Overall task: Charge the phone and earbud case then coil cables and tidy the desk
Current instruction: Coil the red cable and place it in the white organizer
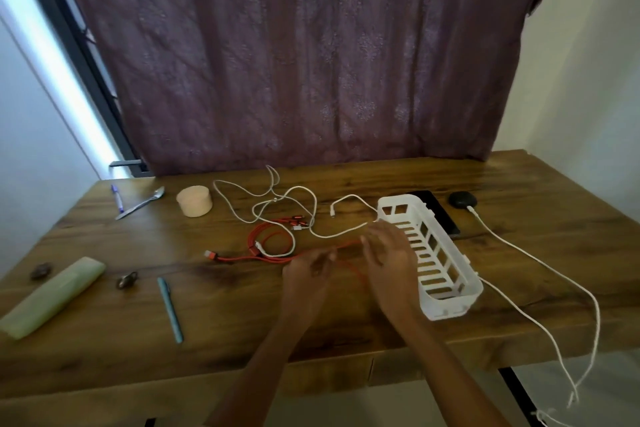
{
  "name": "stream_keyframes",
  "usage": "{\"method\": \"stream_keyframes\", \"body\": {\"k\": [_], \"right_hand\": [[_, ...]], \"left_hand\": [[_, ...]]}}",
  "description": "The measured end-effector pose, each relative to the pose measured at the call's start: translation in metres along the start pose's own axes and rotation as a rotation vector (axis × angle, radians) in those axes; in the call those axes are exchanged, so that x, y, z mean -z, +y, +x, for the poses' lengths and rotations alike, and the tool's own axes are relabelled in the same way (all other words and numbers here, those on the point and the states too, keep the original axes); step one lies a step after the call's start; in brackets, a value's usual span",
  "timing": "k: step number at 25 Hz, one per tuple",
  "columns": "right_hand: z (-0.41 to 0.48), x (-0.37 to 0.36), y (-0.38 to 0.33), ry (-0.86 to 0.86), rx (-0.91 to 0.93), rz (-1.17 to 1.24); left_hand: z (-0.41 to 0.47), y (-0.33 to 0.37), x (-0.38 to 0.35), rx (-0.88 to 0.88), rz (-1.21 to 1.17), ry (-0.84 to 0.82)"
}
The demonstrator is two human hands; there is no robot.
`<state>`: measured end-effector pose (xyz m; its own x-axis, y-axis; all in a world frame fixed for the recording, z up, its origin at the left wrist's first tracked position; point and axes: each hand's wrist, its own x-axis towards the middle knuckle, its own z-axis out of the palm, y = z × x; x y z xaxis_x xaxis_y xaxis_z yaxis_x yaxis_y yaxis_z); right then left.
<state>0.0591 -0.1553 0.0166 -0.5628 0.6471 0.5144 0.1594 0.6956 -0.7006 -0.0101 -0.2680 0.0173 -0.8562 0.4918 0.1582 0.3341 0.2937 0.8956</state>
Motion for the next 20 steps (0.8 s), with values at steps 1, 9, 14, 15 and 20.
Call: {"method": "stream_keyframes", "body": {"k": [1,9,14,15,20], "right_hand": [[0.002,-0.013,-0.008,-0.063,0.04,-0.003],[0.021,-0.136,-0.035,-0.407,-0.012,0.051],[0.038,-0.203,-0.039,-0.558,-0.047,-0.111],[0.039,-0.213,-0.039,-0.585,-0.04,-0.181],[0.034,-0.241,-0.036,-0.579,0.02,-0.486]], "left_hand": [[0.002,-0.008,0.011,0.021,0.015,0.035],[0.038,-0.074,0.084,0.135,0.154,0.221],[0.071,-0.104,0.103,0.196,0.166,0.238],[0.075,-0.109,0.106,0.201,0.172,0.227],[0.089,-0.136,0.112,0.228,0.159,0.165]]}}
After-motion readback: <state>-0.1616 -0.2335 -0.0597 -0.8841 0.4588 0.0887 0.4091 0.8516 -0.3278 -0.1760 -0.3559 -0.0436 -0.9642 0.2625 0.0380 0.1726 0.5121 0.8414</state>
